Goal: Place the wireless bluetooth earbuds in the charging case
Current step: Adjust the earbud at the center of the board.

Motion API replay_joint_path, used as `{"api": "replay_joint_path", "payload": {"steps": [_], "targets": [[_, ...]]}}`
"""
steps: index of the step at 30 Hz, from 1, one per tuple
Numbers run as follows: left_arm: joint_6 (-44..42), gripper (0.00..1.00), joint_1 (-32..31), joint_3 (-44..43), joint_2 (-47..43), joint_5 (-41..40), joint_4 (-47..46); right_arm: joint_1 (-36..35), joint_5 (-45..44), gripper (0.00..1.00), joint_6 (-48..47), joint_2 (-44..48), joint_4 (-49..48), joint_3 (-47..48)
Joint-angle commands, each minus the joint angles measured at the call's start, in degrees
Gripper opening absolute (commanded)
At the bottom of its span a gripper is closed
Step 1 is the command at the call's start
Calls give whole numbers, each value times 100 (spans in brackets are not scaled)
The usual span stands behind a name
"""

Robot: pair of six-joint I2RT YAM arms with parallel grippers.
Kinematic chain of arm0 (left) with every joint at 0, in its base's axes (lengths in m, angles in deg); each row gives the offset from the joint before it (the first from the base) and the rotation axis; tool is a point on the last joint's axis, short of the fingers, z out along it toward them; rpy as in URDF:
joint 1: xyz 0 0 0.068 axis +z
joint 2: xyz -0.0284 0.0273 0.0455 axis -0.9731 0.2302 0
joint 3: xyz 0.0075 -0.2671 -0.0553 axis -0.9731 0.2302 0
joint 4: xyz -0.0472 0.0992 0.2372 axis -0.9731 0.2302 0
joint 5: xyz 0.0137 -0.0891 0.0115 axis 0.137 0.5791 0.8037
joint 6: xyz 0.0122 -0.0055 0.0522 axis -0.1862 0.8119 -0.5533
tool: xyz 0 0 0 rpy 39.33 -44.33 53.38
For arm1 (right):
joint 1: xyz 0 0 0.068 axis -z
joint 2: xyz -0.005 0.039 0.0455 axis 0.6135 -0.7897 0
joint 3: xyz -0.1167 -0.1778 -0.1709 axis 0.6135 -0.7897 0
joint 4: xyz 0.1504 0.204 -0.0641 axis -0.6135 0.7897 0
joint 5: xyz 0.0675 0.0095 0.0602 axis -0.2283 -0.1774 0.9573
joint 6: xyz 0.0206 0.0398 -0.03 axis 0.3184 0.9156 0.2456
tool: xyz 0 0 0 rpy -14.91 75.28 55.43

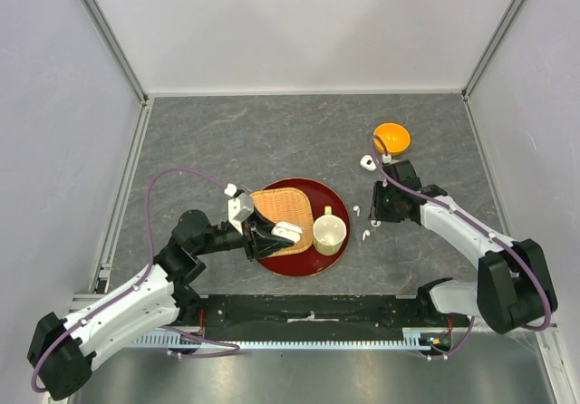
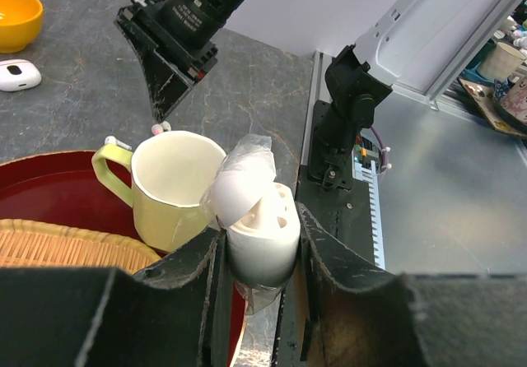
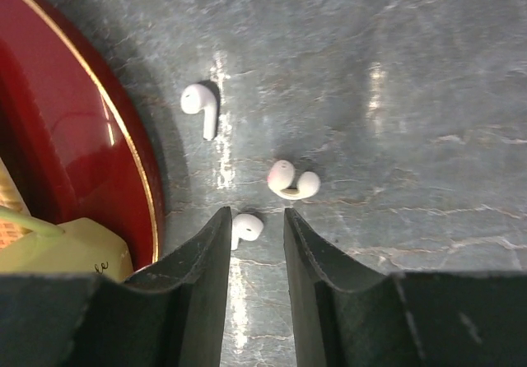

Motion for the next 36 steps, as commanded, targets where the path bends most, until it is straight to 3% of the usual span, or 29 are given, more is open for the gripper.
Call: {"api": "replay_joint_path", "payload": {"steps": [1,36], "targets": [[192,2,-17,-248,-9,-49,-250,-254,219,39,-100,-285,-254,190],[157,2,-17,-239,-9,-111,-189,-404,-607,40,-302,-1419,-395,656]]}}
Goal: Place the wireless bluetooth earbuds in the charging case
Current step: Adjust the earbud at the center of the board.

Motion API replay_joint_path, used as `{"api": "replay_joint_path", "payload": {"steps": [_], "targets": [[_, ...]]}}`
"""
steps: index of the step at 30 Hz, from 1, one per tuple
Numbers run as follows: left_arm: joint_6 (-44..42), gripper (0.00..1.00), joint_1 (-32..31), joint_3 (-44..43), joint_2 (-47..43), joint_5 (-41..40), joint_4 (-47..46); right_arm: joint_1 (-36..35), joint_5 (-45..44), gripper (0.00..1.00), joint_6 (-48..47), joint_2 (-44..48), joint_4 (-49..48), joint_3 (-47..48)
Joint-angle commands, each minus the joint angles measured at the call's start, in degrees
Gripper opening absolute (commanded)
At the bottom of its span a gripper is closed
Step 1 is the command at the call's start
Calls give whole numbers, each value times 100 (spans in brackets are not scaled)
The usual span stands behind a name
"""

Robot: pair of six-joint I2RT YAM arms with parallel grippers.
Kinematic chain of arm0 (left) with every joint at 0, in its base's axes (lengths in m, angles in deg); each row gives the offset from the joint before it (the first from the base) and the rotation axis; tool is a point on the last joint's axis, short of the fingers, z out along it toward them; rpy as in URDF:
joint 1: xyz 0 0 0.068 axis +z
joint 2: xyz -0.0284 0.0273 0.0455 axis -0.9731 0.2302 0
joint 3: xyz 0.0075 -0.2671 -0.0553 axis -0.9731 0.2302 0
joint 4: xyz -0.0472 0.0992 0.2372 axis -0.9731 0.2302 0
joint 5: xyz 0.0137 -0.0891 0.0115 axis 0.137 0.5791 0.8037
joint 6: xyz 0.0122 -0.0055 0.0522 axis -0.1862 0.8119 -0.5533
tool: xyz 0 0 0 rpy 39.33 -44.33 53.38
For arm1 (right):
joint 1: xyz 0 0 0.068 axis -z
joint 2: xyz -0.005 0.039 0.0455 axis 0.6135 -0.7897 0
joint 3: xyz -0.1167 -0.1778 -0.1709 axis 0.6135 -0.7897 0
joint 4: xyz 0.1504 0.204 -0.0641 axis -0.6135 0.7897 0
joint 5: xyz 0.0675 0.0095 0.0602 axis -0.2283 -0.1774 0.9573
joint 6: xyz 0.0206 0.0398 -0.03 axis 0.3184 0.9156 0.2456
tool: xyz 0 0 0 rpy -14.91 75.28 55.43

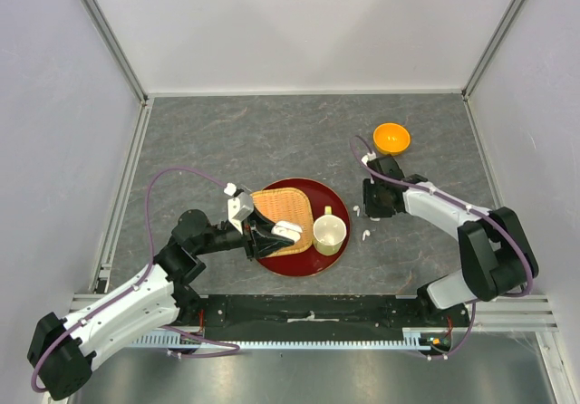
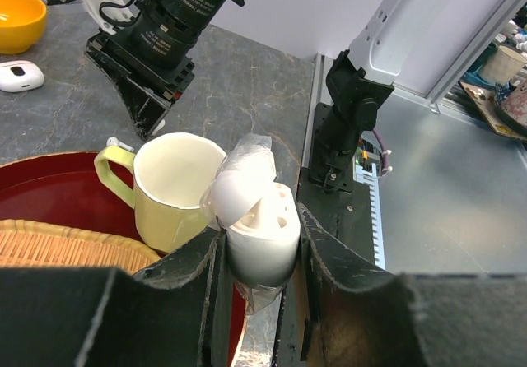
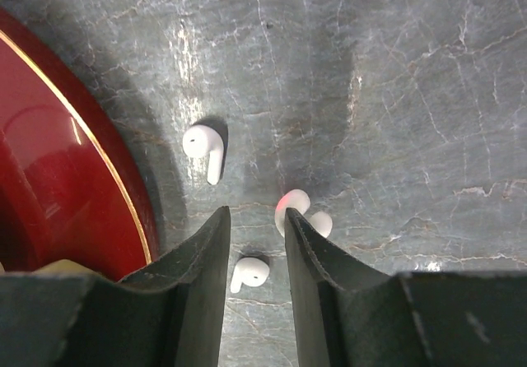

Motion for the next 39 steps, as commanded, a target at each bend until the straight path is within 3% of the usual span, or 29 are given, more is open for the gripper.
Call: {"api": "replay_joint_path", "payload": {"steps": [1,13,29,39], "targets": [[100,2,-17,-213,-18,-67,-191,-26,-260,40,-138,-283,-213,225],[57,2,-17,-240,-70,-85,-16,211,-506,40,-243,-880,-179,770],[4,2,-17,-266,61,-103,29,721,-523,33,-226,-371,-55,428],[21,2,-17,-240,26,-225,20,686,662,38,-60,305,-90,533]]}}
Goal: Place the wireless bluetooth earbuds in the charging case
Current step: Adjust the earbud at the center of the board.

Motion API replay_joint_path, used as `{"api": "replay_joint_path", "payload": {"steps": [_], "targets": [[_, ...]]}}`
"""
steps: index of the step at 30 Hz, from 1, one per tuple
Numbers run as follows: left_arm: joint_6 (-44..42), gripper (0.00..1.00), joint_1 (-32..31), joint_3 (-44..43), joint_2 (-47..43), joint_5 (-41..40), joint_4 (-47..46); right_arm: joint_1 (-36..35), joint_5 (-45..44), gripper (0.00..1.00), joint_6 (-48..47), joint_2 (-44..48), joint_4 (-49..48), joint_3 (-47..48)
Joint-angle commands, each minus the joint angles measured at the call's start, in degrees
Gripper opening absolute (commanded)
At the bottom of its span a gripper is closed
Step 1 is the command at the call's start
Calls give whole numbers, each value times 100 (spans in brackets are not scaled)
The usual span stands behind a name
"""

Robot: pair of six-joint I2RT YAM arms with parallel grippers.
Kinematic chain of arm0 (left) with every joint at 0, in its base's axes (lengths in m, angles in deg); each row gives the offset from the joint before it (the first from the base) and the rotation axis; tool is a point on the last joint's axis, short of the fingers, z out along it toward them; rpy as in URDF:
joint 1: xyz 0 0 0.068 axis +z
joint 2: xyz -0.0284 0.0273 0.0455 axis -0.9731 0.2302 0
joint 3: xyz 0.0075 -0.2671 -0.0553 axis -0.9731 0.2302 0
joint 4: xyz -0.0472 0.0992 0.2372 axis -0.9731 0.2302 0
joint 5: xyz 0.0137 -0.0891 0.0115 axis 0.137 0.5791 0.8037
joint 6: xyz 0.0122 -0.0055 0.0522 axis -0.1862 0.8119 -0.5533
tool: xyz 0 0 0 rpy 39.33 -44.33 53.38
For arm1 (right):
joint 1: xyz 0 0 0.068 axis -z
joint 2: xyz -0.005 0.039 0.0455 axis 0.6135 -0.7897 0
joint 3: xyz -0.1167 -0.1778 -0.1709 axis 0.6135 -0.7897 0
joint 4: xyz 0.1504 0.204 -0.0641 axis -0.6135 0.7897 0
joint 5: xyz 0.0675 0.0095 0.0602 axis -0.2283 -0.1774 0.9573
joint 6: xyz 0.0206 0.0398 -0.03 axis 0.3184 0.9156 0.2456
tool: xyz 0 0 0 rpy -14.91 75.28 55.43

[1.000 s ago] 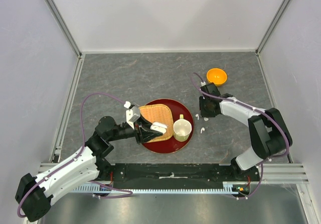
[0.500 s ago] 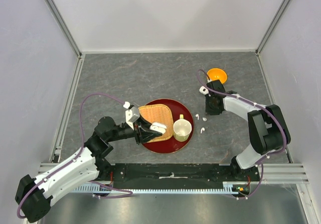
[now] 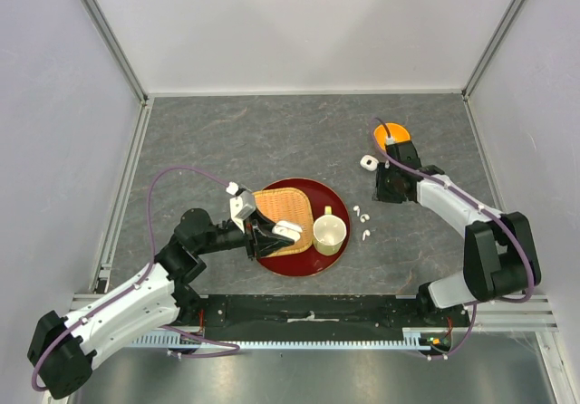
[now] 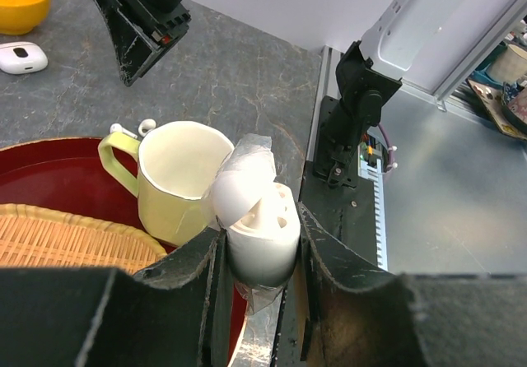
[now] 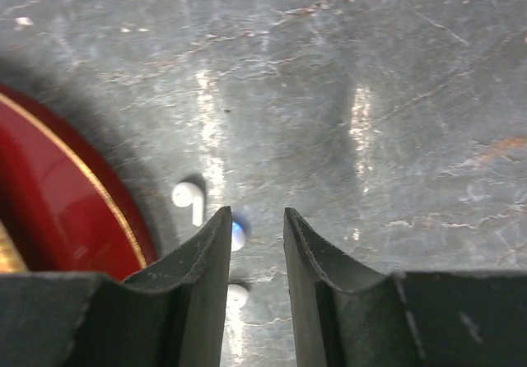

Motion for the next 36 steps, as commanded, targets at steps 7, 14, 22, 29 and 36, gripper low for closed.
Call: {"api": "replay_joint_path", "payload": {"steps": [7,14,22,29,36], "targets": [[50,2,-17,-226,-44,-193,-151,-272,1316,36,611,137,-374,-231],[85,2,-17,-165,-132,-237,-142,-352,1422,35,762,-4,-603,-504],[50,2,-17,-174,-176,-263,-89,-343,965,34,709,-118,-533,-688],[-3,2,-17,-183,-220,-281,-1,-317,262,33,612,119,-129,-706],[-3,2,-17,-139,-255,-263,16,-193,16,33,559,470,170,-846]]}}
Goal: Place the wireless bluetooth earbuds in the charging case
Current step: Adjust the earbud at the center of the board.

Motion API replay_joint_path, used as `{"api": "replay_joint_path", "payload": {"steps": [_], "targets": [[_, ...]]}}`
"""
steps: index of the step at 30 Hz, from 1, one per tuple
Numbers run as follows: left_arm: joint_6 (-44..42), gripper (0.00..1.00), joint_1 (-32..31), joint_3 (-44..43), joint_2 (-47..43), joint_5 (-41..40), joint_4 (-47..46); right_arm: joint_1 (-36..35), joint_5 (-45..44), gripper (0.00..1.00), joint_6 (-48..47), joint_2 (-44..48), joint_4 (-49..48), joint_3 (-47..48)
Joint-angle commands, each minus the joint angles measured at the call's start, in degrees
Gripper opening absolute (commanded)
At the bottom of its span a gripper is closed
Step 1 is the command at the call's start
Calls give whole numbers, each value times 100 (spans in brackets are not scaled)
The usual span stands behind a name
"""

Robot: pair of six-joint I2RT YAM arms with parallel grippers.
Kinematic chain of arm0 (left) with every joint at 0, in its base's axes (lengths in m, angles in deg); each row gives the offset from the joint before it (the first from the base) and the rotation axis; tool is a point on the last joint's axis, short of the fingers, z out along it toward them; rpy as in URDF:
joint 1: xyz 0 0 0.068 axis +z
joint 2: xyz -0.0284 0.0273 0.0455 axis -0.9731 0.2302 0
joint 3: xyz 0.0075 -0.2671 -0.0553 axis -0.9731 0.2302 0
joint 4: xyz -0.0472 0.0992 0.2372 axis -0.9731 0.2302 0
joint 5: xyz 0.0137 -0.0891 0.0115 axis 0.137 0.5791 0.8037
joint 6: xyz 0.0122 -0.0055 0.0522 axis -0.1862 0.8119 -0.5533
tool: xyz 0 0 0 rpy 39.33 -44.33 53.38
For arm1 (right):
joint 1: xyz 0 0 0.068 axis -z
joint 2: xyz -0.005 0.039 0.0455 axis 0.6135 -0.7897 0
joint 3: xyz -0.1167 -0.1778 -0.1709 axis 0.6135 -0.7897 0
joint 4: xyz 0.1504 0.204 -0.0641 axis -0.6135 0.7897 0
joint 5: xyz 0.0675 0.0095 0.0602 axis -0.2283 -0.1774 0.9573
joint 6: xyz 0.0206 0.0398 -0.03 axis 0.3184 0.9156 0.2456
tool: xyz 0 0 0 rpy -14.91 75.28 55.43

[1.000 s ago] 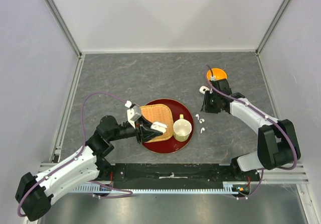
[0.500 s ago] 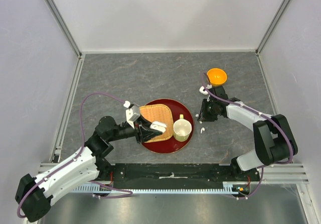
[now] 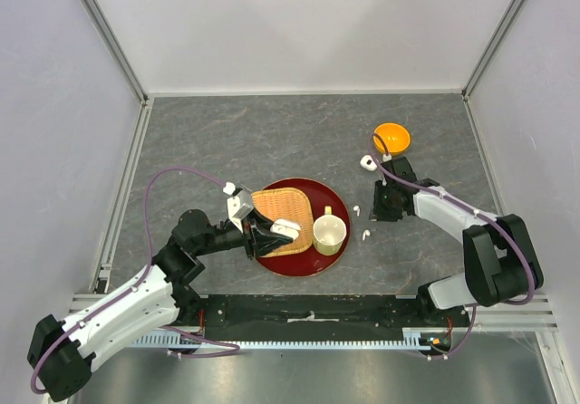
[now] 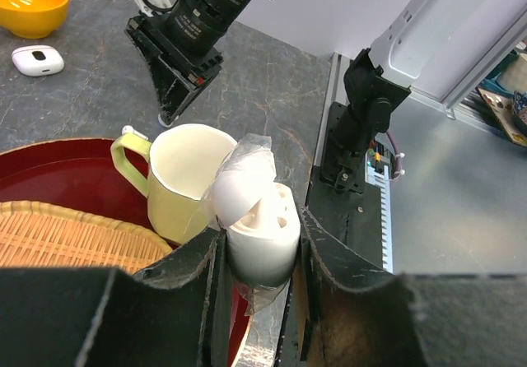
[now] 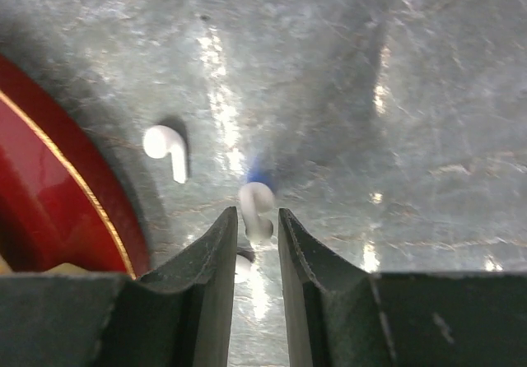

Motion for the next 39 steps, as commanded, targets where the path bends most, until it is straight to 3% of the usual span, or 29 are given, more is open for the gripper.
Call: {"api": "replay_joint_path", "payload": {"steps": [1,13,22,39], "targets": [[-12,2,-17,-119,-111,-69,-93,89,-380,33,-46,368,326,-152],[-73,2,-17,-66,-243,-77,-5,97,-591,35,-151,781,616,-99],[-20,2,-17,-66,-278,-95,12,115,-854,37,-99,404,449,15],[-64,2,-17,-92,-278,-139,136,633,-337,39,-195,483,-113,-64]]}}
